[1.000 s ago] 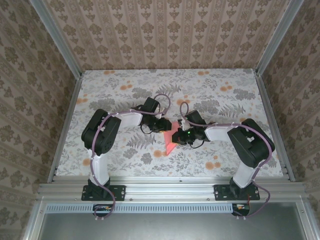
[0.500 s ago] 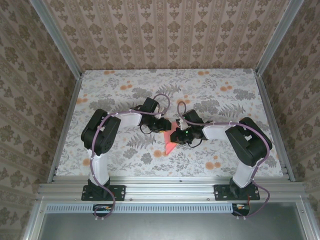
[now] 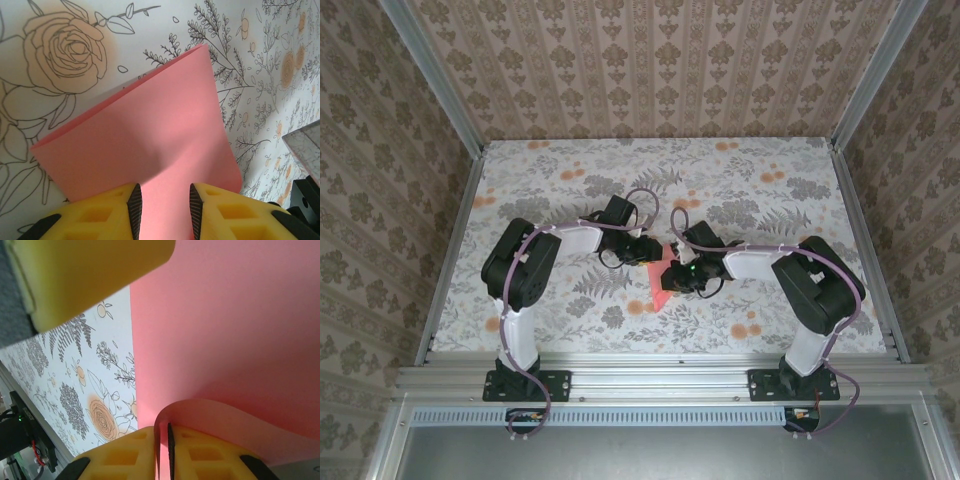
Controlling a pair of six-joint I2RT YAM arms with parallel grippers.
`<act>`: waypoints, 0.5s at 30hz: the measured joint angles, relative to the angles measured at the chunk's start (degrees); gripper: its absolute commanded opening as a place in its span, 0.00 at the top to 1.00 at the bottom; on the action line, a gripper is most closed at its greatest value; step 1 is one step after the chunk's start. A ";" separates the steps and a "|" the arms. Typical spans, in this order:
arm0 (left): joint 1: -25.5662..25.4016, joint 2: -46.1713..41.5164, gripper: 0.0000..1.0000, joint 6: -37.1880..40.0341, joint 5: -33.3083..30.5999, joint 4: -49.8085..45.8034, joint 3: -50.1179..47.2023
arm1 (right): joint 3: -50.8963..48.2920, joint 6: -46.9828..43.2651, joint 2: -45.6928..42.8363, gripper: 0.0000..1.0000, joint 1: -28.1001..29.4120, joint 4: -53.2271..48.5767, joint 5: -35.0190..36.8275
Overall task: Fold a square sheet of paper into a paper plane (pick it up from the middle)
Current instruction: Third fold the triangle at the center of the table.
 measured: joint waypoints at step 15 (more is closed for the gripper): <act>0.04 -0.15 0.65 0.00 0.31 0.63 -0.39 | 0.74 0.42 0.00 0.75 0.87 0.09 0.24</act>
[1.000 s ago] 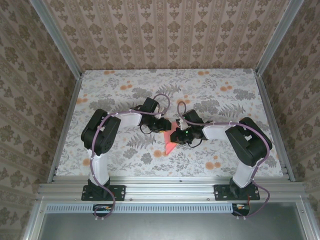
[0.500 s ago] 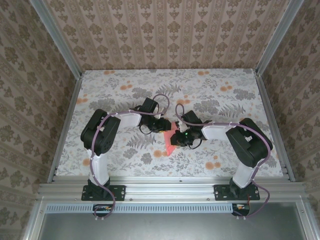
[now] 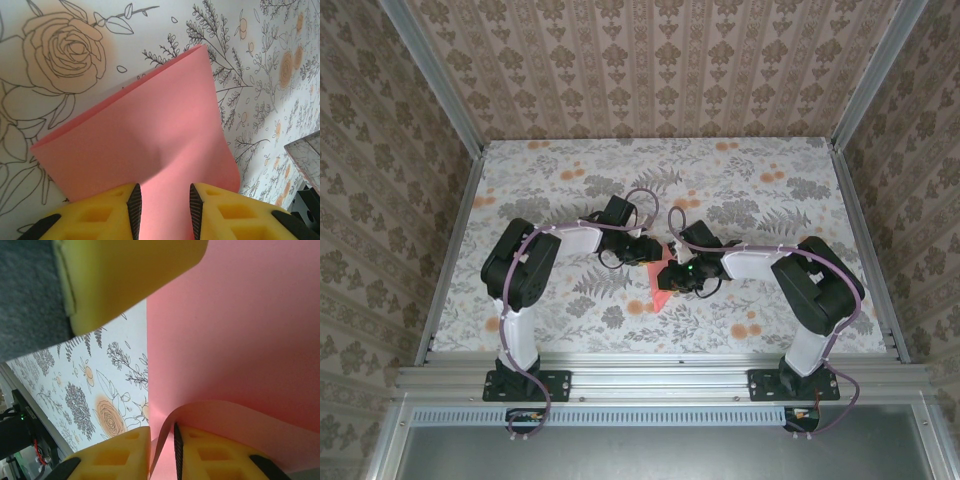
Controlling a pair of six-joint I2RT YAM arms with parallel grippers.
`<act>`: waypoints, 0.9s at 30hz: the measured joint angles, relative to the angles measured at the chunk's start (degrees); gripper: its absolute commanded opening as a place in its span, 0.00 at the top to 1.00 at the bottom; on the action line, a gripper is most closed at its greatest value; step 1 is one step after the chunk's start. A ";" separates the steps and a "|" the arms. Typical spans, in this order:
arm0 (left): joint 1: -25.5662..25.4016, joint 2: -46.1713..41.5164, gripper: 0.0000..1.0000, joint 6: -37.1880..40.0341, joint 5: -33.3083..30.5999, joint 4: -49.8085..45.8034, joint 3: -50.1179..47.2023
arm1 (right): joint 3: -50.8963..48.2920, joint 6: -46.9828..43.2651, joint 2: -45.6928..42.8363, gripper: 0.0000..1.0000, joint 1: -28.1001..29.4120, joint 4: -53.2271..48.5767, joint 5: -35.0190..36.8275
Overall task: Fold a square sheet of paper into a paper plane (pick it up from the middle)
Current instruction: Third fold the triangle at the center of the table.
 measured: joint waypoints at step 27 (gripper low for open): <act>0.00 -0.96 0.60 -0.04 0.46 1.09 -0.85 | -1.38 1.22 -6.36 0.59 -2.58 2.75 0.17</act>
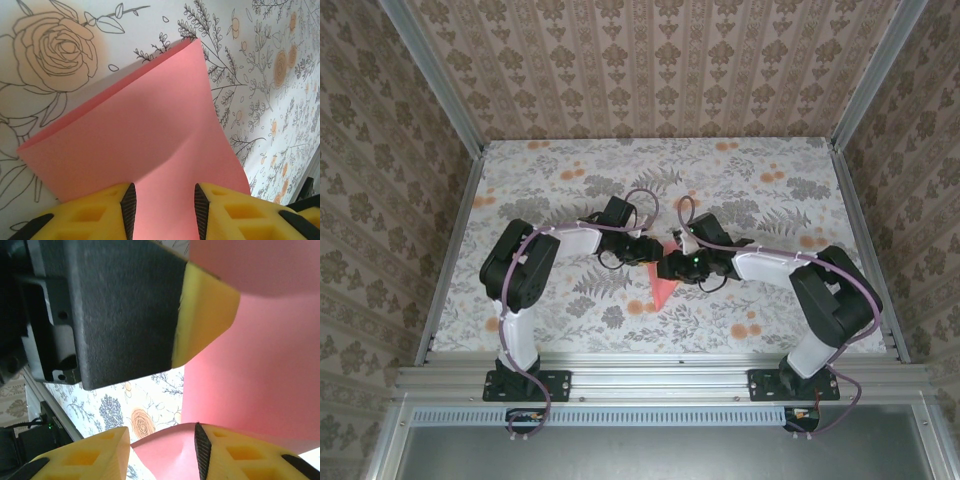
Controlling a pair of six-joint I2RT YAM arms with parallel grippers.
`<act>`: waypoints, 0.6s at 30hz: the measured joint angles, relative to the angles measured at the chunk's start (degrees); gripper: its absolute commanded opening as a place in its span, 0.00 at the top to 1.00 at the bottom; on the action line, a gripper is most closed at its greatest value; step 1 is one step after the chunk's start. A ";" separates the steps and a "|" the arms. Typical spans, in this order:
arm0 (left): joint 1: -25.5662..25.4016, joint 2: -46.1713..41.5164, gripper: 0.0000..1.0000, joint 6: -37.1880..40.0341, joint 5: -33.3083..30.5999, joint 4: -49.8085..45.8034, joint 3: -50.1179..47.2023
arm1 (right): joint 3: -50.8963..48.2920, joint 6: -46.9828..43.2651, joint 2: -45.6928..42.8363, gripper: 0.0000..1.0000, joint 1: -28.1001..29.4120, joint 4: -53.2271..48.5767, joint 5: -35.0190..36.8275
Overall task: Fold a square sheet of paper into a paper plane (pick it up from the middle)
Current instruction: Third fold the triangle at the center of the table.
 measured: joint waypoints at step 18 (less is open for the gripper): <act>-0.07 -6.34 0.53 0.50 -0.90 -5.66 -1.33 | -3.58 -2.10 -4.46 0.58 -5.68 -1.75 -0.04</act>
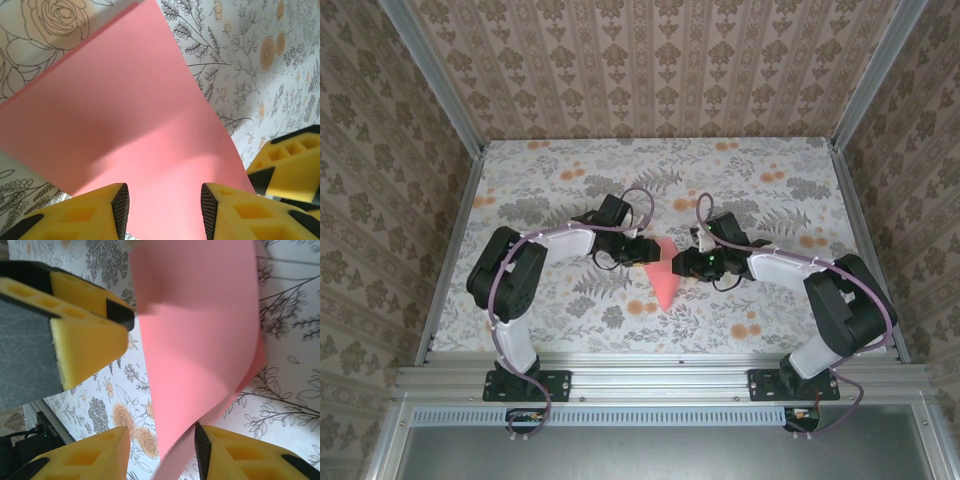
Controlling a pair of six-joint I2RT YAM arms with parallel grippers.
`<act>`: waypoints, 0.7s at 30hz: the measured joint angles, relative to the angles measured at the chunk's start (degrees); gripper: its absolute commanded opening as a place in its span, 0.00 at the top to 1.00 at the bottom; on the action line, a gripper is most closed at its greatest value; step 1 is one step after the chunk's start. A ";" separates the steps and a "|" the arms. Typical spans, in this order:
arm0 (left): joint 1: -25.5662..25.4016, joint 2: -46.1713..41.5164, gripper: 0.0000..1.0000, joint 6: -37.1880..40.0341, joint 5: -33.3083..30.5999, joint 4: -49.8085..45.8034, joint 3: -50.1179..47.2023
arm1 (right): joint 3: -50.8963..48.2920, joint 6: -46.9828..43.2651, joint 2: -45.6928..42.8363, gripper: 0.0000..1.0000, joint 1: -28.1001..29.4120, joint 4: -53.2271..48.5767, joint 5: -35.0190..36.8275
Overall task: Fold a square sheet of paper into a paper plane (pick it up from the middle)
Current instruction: Third fold the triangle at the center of the table.
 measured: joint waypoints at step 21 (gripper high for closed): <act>-13.68 -15.87 0.45 2.34 -17.75 -7.23 -4.63 | 7.34 -9.77 3.74 0.55 -4.26 -8.52 0.04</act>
